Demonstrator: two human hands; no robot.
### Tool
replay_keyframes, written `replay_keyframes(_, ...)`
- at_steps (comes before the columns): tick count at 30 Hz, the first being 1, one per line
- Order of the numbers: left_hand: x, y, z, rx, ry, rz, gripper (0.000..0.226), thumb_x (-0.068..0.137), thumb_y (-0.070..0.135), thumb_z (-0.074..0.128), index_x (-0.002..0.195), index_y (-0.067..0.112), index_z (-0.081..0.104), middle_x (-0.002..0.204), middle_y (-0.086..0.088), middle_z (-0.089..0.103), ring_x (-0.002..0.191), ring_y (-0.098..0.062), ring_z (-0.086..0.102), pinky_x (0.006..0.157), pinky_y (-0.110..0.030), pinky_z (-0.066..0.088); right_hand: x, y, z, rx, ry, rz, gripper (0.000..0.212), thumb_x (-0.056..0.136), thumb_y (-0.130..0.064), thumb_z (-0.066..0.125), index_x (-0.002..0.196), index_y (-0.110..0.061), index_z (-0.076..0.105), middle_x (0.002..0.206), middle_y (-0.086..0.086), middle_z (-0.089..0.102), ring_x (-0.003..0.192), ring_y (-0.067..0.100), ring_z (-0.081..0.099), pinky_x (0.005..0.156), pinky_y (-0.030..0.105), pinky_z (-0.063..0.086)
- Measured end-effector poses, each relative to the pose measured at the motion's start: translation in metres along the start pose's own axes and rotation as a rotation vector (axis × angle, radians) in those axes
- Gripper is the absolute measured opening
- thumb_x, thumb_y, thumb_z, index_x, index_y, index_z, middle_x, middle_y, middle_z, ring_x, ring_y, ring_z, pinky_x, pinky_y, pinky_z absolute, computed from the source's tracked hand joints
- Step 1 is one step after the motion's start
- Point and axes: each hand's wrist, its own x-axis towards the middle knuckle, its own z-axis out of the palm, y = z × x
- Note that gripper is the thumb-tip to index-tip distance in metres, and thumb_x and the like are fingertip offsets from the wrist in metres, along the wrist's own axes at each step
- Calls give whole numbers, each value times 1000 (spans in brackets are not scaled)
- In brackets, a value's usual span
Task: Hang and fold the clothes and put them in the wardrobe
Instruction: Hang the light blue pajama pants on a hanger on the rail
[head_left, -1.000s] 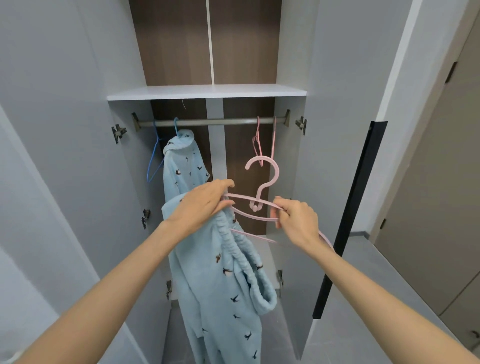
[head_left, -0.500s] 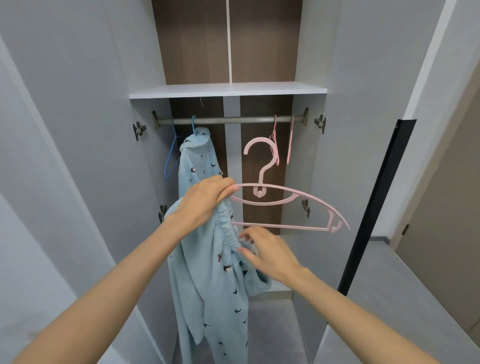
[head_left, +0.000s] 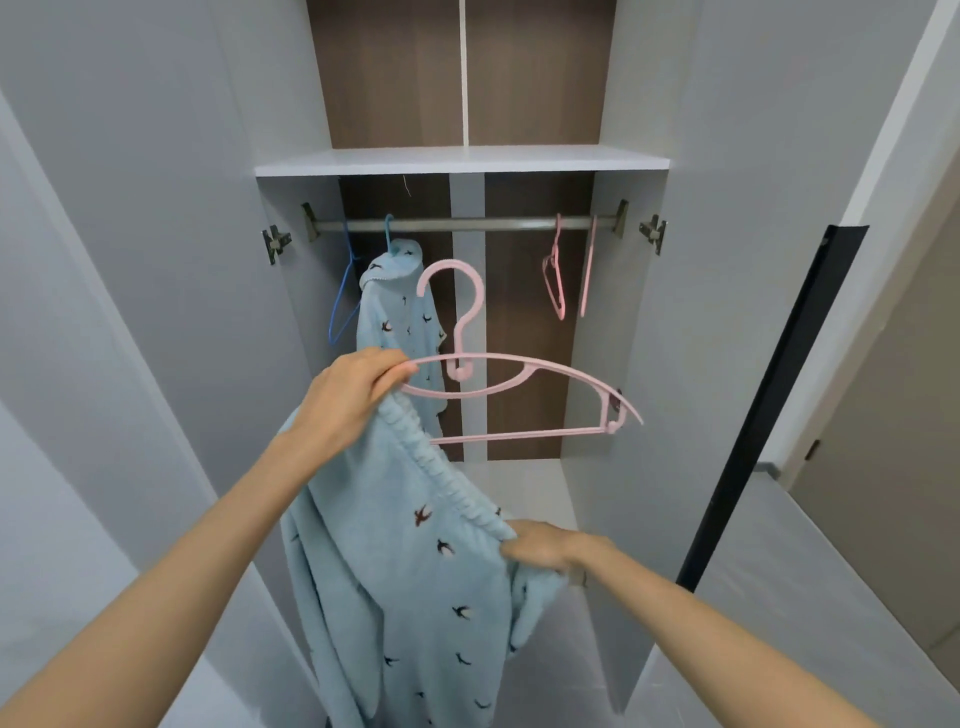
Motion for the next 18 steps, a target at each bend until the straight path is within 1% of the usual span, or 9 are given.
replay_keyframes(3,-10,-15,7,-49,-47,-4,28,93,47,38,74,32,52,71,13,54,69,-4,51,61,-28,40,-2,21,-6,-197,17,96,35,91,-15,37,121,-14,55,134,11,54,111,25,53,90,32,41)
replay_keyframes(5,-17,-25,13,-65,-87,-15,24,94,41,43,73,35,50,70,12,54,69,-5,52,62,-29,42,-5,35,-17,-349,110,135,34,92,-22,38,121,-18,55,141,9,48,121,24,47,98,34,37)
replay_keyframes(7,-25,-37,21,-22,-137,-34,26,94,37,46,75,24,57,72,8,55,69,-12,51,63,-32,42,-10,51,-31,-514,198,174,44,93,-31,39,135,-20,47,152,3,33,140,21,28,113,42,20)
replay_keyframes(8,-30,-43,26,13,-161,-43,27,95,36,47,79,19,61,74,7,56,70,-15,51,63,-32,42,-13,58,-38,-571,211,206,47,94,-34,39,139,-22,42,156,0,24,144,19,18,115,50,9)
replay_keyframes(10,-39,-52,35,65,-207,-76,26,95,36,47,85,18,63,79,5,56,74,-15,51,63,-31,41,-19,69,-49,-643,205,273,45,96,-36,36,139,-23,42,160,1,8,148,18,2,107,65,-11)
replay_keyframes(11,-43,-55,41,94,-232,-101,26,96,37,46,88,20,64,81,5,55,76,-15,52,62,-29,38,-21,71,-53,-680,219,289,41,97,-35,35,135,-23,46,160,3,4,148,19,-2,105,67,-15)
replay_keyframes(13,-48,-56,54,193,-288,-141,29,97,42,42,93,23,63,85,4,55,81,-15,55,61,-27,34,-23,68,-56,-753,304,276,36,97,-36,37,127,-23,53,160,6,1,148,20,-5,105,68,-16)
replay_keyframes(15,-49,-51,68,294,-336,-163,33,97,44,37,97,22,61,90,2,54,85,-18,58,63,-27,35,-23,58,-59,-800,406,227,35,96,-35,38,124,-24,57,160,7,0,148,20,-7,106,66,-15)
replay_keyframes(18,-45,-39,82,244,-336,-212,37,98,44,34,94,17,59,86,1,48,83,-22,57,62,-30,36,-21,34,-72,-778,518,99,34,95,-33,37,121,-25,58,156,9,11,147,19,-2,106,68,-16)
